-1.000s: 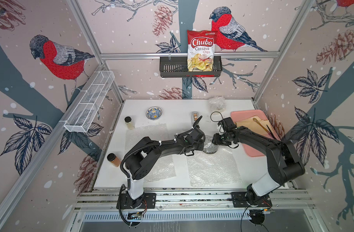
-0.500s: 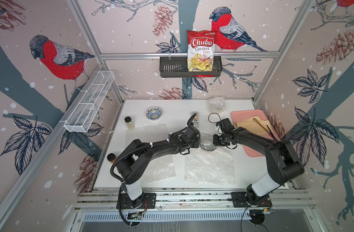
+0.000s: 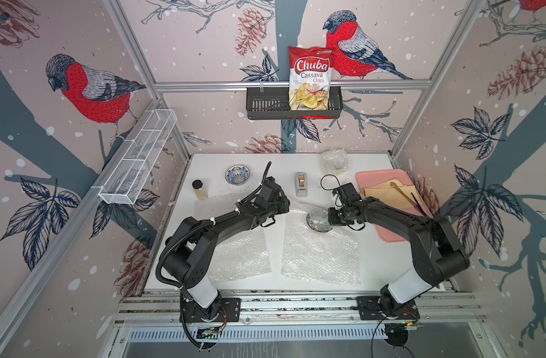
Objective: Wrap bowls in bubble wrap
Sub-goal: Wrap the bowl in bubble wrap.
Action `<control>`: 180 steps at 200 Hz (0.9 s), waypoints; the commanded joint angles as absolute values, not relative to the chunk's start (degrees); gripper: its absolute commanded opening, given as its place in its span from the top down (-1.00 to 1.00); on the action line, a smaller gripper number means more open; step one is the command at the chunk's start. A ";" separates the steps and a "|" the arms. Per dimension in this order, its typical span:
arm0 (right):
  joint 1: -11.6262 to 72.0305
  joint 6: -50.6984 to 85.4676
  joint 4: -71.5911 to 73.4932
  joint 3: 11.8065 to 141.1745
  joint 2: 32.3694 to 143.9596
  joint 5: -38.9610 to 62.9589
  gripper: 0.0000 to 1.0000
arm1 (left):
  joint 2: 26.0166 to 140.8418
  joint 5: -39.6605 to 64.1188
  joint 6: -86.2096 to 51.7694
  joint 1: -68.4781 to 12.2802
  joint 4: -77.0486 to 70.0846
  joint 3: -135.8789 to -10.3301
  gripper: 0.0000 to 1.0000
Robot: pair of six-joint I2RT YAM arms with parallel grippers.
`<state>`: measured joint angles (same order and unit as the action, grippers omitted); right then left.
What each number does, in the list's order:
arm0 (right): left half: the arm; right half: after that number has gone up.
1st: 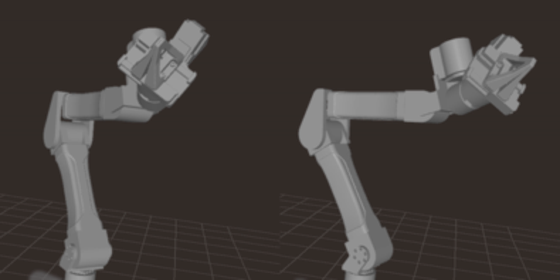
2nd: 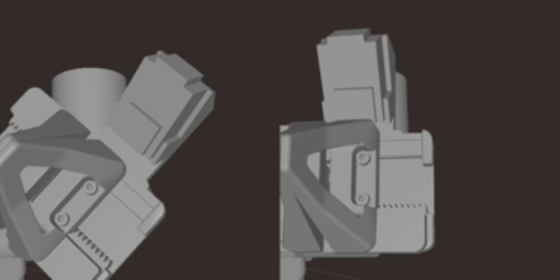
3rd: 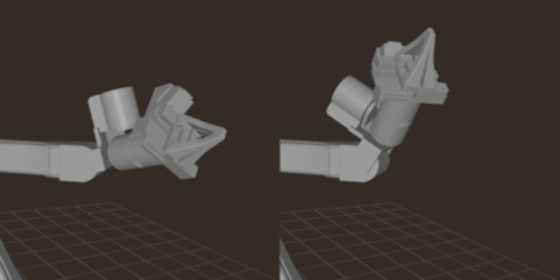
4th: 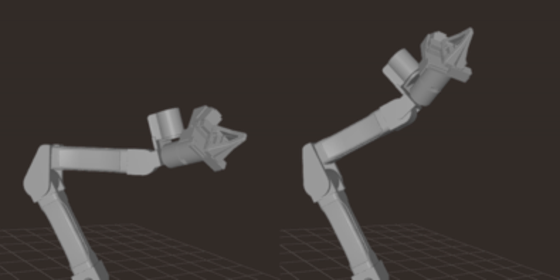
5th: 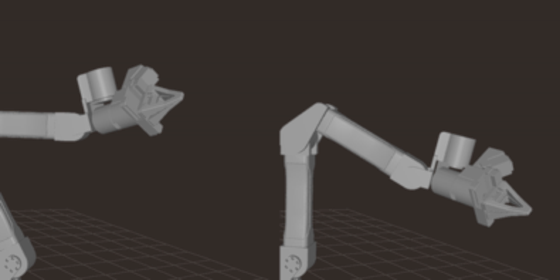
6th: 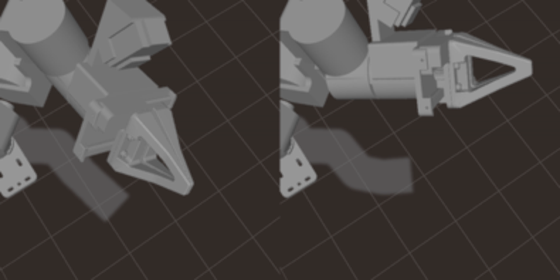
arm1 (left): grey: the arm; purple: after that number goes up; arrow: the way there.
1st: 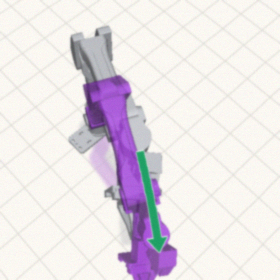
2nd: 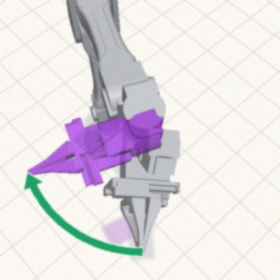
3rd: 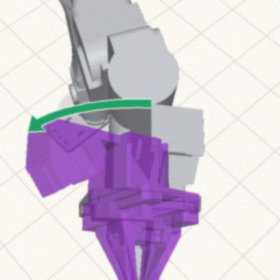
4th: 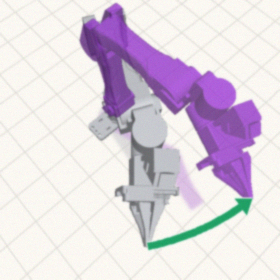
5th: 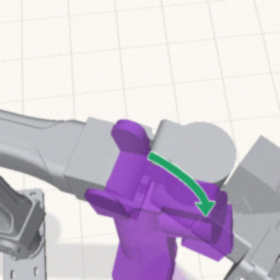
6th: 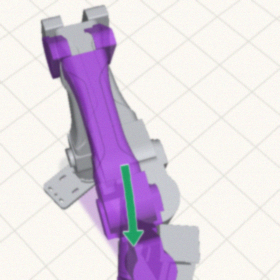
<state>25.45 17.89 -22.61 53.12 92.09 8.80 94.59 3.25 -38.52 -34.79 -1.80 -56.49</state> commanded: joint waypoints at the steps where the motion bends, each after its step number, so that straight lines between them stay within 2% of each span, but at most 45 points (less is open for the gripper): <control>1: 25.50 17.23 -21.88 53.10 91.94 8.39 0.72 | 94.24 6.39 -38.22 -33.73 -5.97 -56.85 -0.14; 17: 25.55 17.38 -21.86 53.05 91.69 8.09 0.72 | 94.41 9.42 -39.79 -32.22 -7.40 -56.84 -0.15; 44: 25.60 17.46 -21.56 52.82 91.76 8.26 0.71 | 97.16 14.02 -43.20 -29.77 -8.71 -59.63 -0.36; 76: 25.71 17.40 -21.47 52.77 91.71 8.17 0.71 | 101.19 16.37 -44.32 -29.07 -9.88 -62.52 -0.29; 114: 25.75 17.41 -21.27 53.00 91.55 8.17 0.71 | 104.67 20.16 -44.82 -29.24 -10.94 -63.44 0.13; 130: 25.84 17.63 -20.64 52.77 91.41 8.26 0.71 | 104.61 20.12 -44.81 -29.20 -11.58 -62.70 0.45; 147: 26.04 17.85 -19.94 52.36 91.24 8.03 0.73 | 104.26 20.04 -44.30 -29.20 -11.39 -62.74 0.92; 180: 26.13 19.38 -17.81 51.34 91.37 7.58 0.78 | 101.83 19.07 -42.78 -30.12 -9.05 -63.63 1.00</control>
<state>25.93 18.02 -20.51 51.90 91.53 8.34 103.83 19.33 -44.49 -29.39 -8.40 -62.83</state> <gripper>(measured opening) 0.121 0.075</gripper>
